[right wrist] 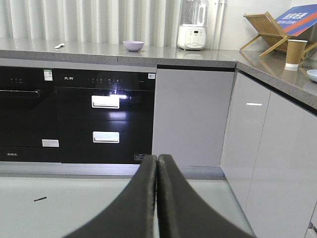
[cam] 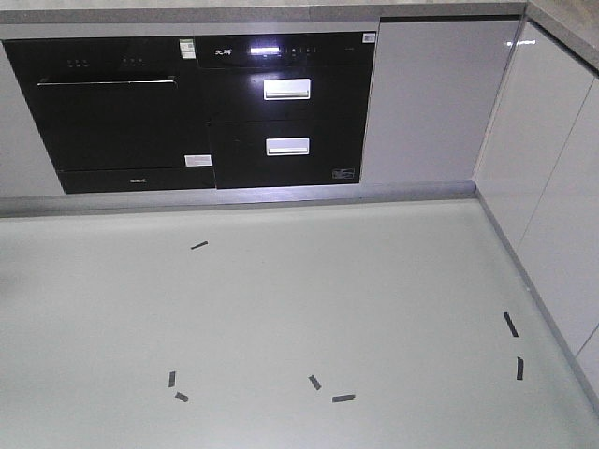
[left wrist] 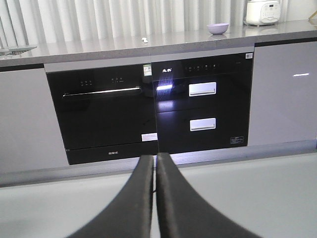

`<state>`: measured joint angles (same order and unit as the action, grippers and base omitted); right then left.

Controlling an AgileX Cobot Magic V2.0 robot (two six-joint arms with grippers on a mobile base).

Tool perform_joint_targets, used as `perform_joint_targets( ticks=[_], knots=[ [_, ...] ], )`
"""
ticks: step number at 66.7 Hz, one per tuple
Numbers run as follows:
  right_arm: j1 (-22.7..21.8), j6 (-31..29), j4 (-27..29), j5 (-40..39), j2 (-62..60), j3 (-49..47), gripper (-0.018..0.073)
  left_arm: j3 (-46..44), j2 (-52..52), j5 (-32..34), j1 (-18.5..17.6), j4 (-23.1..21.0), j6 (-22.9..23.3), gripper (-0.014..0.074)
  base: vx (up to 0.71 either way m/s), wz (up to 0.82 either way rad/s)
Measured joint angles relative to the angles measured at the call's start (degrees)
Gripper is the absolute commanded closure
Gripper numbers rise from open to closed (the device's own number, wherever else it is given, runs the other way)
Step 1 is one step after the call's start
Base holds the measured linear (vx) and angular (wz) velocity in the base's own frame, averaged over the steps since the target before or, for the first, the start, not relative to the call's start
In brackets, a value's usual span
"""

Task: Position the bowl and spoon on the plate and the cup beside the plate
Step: 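Drive the base toward the counter holding the spoon and bowl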

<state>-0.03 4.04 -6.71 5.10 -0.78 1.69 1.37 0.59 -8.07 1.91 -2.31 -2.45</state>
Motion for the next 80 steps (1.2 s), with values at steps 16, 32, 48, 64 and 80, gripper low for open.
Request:
perform_joint_targets(
  ticks=[16,32,48,64,80],
  knots=[
    [0.0,0.0,0.0,0.0,0.0,0.0,0.0566,0.0,0.0,0.0,0.0,0.0,0.0,0.0603,0.1,0.01],
    [0.0,0.0,0.0,0.0,0.0,0.0,0.0566,0.0,0.0,0.0,0.0,0.0,0.0,0.0603,0.15,-0.02],
    [0.0,0.0,0.0,0.0,0.0,0.0,0.0566,0.0,0.0,0.0,0.0,0.0,0.0,0.0603,0.16,0.02],
    [0.0,0.0,0.0,0.0,0.0,0.0,0.0566,0.0,0.0,0.0,0.0,0.0,0.0,0.0603,0.12,0.06],
    [0.0,0.0,0.0,0.0,0.0,0.0,0.0566,0.0,0.0,0.0,0.0,0.0,0.0,0.0603,0.11,0.09]
  ],
)
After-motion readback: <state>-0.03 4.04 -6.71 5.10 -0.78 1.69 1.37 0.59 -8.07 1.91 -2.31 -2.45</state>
